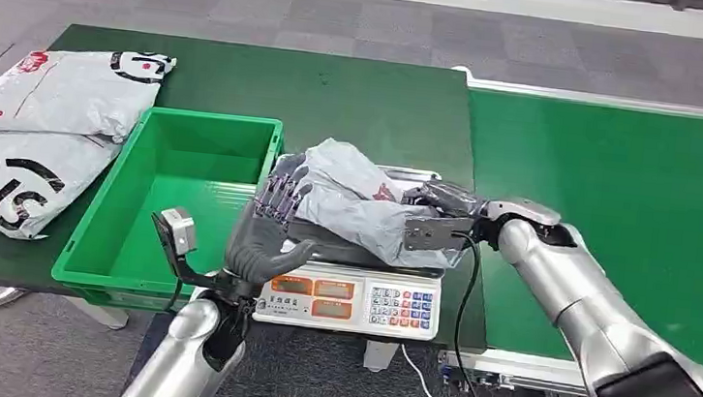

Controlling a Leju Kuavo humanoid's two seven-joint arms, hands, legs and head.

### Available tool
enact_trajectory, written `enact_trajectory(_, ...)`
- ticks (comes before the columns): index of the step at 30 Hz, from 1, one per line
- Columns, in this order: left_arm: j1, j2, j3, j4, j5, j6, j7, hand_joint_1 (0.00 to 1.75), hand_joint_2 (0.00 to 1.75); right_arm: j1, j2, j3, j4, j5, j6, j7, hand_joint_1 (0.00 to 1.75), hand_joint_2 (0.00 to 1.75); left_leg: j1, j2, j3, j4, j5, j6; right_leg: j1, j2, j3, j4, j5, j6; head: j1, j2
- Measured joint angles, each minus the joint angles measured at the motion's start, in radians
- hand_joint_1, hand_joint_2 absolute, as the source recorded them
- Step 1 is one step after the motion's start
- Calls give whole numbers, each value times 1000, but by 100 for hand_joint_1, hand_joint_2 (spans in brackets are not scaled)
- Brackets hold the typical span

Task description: Moved the parcel from conveyor to table for the left to box.

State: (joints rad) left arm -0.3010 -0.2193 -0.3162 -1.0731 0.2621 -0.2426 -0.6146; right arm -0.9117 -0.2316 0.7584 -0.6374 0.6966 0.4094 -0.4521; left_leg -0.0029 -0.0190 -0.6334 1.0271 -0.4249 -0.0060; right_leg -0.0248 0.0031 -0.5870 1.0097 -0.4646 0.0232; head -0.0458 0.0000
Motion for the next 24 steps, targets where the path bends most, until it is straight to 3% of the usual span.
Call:
enact_trajectory(13,8,5,0,-10,8,9,-3,0,175,-36,6,90,27,-103,63,-15,175,175,0,0,0,0,0,0,0,0,0,0,0,0,0,0)
enact_trajectory(24,22,6,0,-23,8,10,3,0,175,-38,6,144,27,-121,29,6,175,175,0,0,0,0,0,0,0,0,0,0,0,0,0,0)
